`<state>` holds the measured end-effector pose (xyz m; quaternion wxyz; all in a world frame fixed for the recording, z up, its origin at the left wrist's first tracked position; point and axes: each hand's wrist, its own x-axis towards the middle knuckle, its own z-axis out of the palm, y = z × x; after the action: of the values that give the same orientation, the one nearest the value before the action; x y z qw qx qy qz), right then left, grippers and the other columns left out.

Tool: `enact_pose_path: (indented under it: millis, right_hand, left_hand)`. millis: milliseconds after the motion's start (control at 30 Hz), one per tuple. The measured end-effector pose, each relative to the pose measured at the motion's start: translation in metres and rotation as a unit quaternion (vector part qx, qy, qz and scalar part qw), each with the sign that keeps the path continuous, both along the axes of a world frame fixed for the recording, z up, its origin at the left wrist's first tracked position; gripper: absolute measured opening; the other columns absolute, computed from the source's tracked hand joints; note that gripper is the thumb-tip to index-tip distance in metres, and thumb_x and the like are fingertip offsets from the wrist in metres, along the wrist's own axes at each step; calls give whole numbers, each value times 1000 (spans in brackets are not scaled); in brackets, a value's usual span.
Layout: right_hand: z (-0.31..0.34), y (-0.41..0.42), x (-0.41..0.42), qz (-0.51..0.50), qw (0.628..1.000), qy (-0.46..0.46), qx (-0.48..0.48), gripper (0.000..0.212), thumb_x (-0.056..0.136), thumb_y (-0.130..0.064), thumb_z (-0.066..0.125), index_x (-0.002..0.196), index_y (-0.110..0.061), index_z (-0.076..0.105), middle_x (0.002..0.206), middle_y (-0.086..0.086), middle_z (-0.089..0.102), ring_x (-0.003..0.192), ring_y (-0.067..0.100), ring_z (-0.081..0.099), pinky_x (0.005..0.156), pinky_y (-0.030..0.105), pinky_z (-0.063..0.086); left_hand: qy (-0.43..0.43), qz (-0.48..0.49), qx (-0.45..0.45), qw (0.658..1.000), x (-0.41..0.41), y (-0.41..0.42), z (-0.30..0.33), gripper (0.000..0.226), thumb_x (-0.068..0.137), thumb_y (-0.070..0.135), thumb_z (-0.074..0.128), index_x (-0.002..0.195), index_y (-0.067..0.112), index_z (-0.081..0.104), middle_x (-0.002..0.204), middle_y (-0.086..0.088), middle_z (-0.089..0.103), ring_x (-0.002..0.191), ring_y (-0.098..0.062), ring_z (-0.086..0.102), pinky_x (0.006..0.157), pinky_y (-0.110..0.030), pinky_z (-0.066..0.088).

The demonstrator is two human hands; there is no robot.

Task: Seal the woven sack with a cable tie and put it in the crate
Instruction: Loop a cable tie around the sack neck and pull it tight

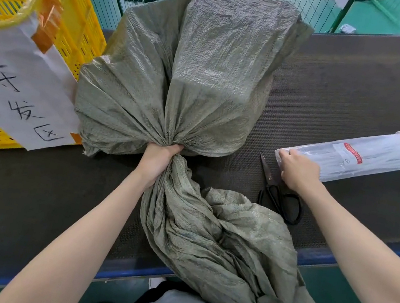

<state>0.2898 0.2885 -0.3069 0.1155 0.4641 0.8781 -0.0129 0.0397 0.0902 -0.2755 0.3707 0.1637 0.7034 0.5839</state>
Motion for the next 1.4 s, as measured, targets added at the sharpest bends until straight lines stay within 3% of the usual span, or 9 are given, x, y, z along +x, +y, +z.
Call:
enact_pose_path:
  millis: [100,233,367,500,633,800,1033,1200,1400]
  right_hand:
    - [2,3,1,4,998,66,22,16,90,-6,47,105,-7,44,107,15,60,93,40,61,58,38,38]
    - [19,1,-2,27,987,152,36,20,86,0,48,104,-7,42,100,18,55,79,41,58,55,39,39]
    - [26,-5,-8,32,995,60,73,19,89,0,46,105,-5,56,106,17,46,81,37,59,55,36,37]
    - [18,-8,-17,48,991,-93,83,24,89,-6,51,110,-9,63,116,10,50,104,30,57,75,35,42]
    - [8,-2,-21,45,987,-128,83,28,88,-9,53,114,-14,62,115,6,54,109,29,55,83,34,41]
    - [1,8,-18,87,980,-137,117,26,90,-6,48,108,-11,66,108,7,59,101,29,60,84,34,42]
    - [7,18,-14,68,985,-49,148,21,87,-6,51,95,-6,70,113,11,55,99,33,55,77,38,38]
    - [6,11,-15,42,988,46,143,6,69,0,71,64,-2,68,98,20,57,80,37,54,67,43,42]
    - [17,0,-22,3,965,226,135,20,90,-15,58,82,-1,70,93,19,59,87,39,53,74,45,39]
  left_hand:
    - [0,5,1,1000,1,0,0,38,85,1,65,123,0,60,123,-8,64,113,-18,60,101,-27,43]
    - [7,6,-4,1000,0,0,0,41,84,2,66,124,0,59,125,-8,64,114,-19,60,104,-29,42]
    - [0,8,-8,1000,1,0,0,39,84,4,66,122,1,60,123,-7,64,113,-19,60,106,-33,42]
    - [-12,13,-4,1000,2,0,1,33,85,3,65,118,3,61,117,-7,66,110,-19,61,100,-29,44]
    - [-10,8,-3,1000,2,-2,2,32,85,2,65,117,4,63,114,-5,67,106,-16,62,97,-27,44]
    - [-10,12,3,1000,4,-1,3,31,84,0,64,115,4,63,113,-5,67,105,-16,62,97,-27,44]
    - [-11,14,3,1000,4,-1,2,33,84,1,65,117,3,63,119,-8,67,111,-19,62,104,-33,44]
    - [-4,16,7,1000,5,-1,3,38,84,0,65,121,1,61,122,-8,65,114,-20,60,105,-31,43]
    - [-3,17,11,1000,6,-2,4,39,84,1,64,123,2,60,122,-7,65,112,-18,60,103,-30,43]
